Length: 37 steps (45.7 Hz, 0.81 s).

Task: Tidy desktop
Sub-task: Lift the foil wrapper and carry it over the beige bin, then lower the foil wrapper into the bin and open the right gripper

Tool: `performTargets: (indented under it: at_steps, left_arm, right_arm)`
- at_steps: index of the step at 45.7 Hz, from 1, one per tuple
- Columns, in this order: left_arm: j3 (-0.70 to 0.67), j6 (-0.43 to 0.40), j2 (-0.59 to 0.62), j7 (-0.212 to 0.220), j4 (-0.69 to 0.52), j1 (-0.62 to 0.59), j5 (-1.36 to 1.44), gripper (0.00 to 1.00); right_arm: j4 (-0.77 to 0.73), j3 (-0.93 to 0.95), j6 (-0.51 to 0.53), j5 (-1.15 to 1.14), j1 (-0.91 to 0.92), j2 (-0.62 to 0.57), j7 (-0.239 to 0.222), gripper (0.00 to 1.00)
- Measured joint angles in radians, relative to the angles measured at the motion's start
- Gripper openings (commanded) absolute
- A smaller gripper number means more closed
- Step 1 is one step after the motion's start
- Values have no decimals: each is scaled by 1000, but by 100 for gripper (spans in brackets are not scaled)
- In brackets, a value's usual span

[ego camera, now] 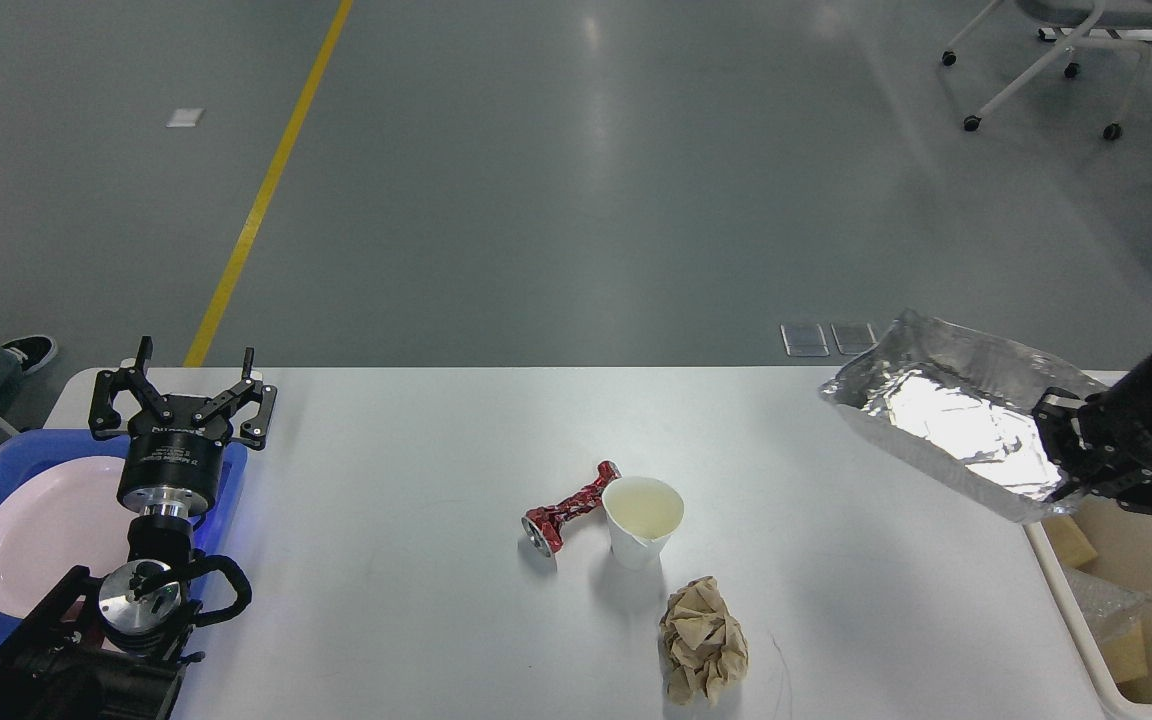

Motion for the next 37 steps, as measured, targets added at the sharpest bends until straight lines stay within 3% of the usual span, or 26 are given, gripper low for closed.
performTargets:
  at_steps: [10,19,30,37]
  left_arm:
    - [1,0,0,0,0,2,1,96]
    - [1,0,0,0,0,2,1,96]
    - [1,0,0,0,0,2,1,96]
    - [1,0,0,-1,0,1,0,96]
  right_arm:
    - [-226,18,-102,-108,-243,-234,1,0]
    - [-469,269,-114,-134,-555,-378,2,0]
    - [-773,587,-153,-187,-951,-376,1,0]
    - [-960,749,-274,-189,-1191,-289,1,0]
